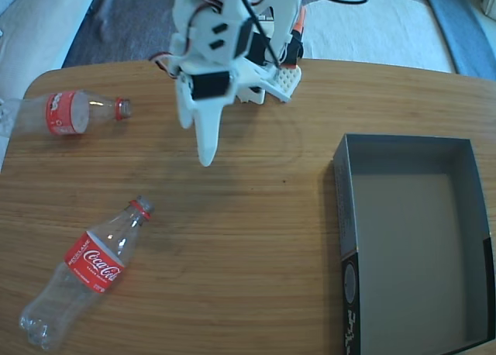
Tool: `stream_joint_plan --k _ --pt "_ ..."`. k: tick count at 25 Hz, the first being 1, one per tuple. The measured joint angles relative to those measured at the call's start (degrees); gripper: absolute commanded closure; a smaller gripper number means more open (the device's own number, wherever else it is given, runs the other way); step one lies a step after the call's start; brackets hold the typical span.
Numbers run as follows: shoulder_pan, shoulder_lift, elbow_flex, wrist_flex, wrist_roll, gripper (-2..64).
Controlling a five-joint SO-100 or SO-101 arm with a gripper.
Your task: Grasp the bottles and put them in the box.
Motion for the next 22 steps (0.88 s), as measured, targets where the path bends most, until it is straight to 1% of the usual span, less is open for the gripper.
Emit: stream_joint_plan --k 4,6,8,10,14,19,20,22 --pt "3.78 -1.05 -1.23 0.00 -13.27 20.5" --pt "5.80 -3.52 -2.99 0.00 -19.78 20.4" --pt "6.77 -7.29 -5.62 0.00 -24.70 20.5" --pt "6.86 -11.69 -8.70 0.00 -26.98 20.9" --pt "7.65 -20.74 -15.82 0.00 -28.74 20.9" --pt "7.65 -31.38 -23.73 -0.18 -28.48 20.1" --pt "7.56 -33.22 -24.70 -0.88 -28.39 19.6" --pt "7.56 -36.30 -25.93 -3.25 -28.39 15.1"
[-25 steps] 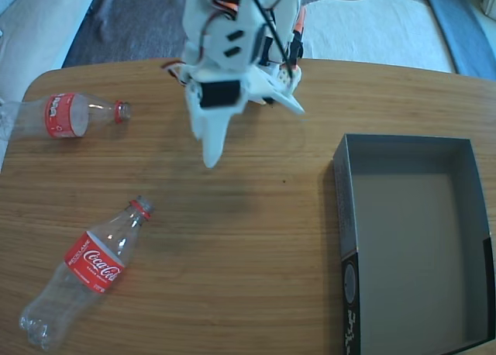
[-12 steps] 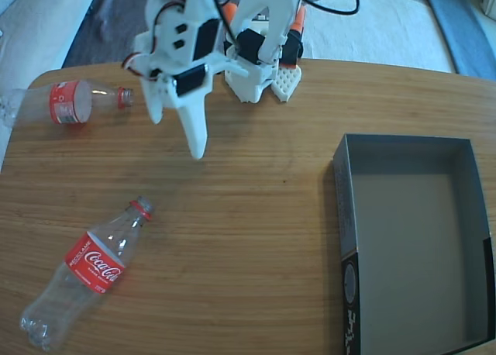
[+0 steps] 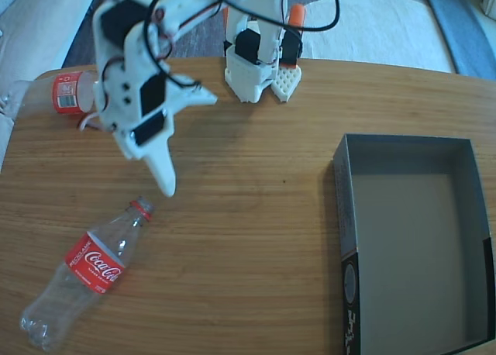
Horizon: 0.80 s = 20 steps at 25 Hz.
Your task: Grasp the bottles and put them in the box.
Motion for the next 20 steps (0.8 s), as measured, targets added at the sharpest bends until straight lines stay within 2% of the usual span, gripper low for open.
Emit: stream_joint_plan --k 2,4,10,20 --pt "0.88 -2.11 -0.35 -2.55 0.00 10.0" --pt "1.23 -3.69 -0.44 -4.83 0.00 8.1" --pt "2.46 -9.23 -0.97 -9.14 -0.44 8.6" --pt "3.25 -21.88 -10.28 -9.58 -0.79 8.6"
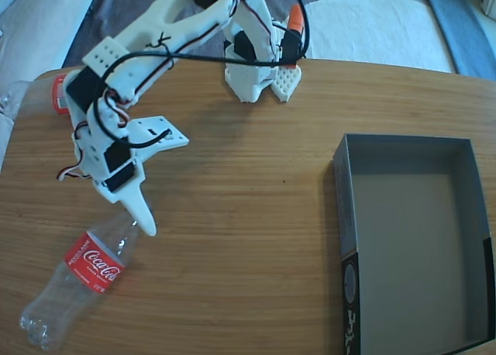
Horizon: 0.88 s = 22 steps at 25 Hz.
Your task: Grasp the bottles and put them in the box.
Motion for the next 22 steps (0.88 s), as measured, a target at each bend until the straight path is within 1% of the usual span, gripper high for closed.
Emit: stream_joint_plan --k 3,6,10,13,22 --pt "0.62 -2.29 -0.62 0.44 -3.34 8.7" --pt "-0.70 -2.99 -0.62 0.53 -4.92 8.7" --pt "-2.64 -3.69 -0.62 0.00 -4.92 8.7" --pt "-3.87 -6.33 -2.11 -0.09 -4.92 8.7" --pt "-3.08 -13.54 -9.84 -0.09 -4.92 8.7"
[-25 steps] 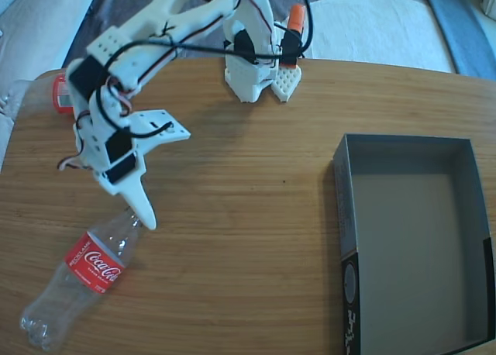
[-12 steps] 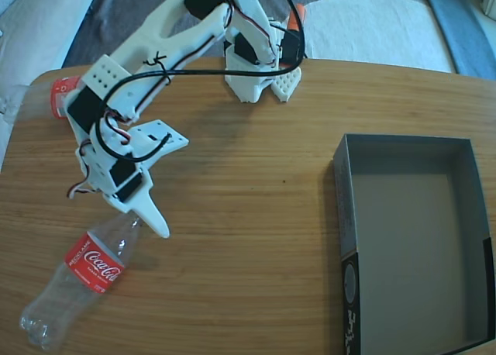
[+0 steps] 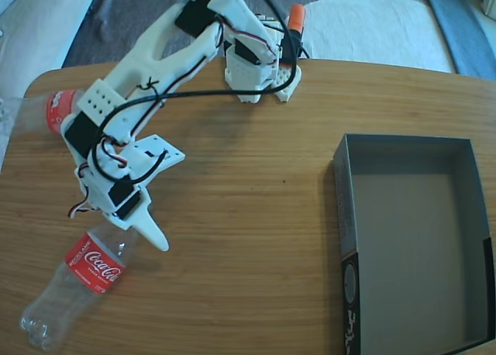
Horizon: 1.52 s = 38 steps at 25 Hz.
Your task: Grasp the bottles and put them in the box.
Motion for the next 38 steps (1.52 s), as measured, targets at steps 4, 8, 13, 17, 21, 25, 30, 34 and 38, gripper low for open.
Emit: stream_joint_plan --k 4,8,13,17,21,25,30,34,38 --pt "1.32 -2.46 -2.90 0.00 0.00 8.7" --pt "1.41 -4.13 -3.25 0.00 0.00 16.9" --pt "2.20 -5.19 -3.25 0.00 0.26 23.3" --pt "2.37 -5.19 -3.25 0.00 0.35 28.7" --pt "2.55 -5.19 -3.25 0.26 0.35 36.3" --pt "2.29 -5.19 -3.25 0.35 0.35 41.6" --pt "2.29 -5.19 -3.25 0.35 0.18 48.5" --pt "2.29 -5.19 -3.25 0.53 0.44 54.3" --pt "2.29 -5.27 -3.25 0.79 0.44 57.5"
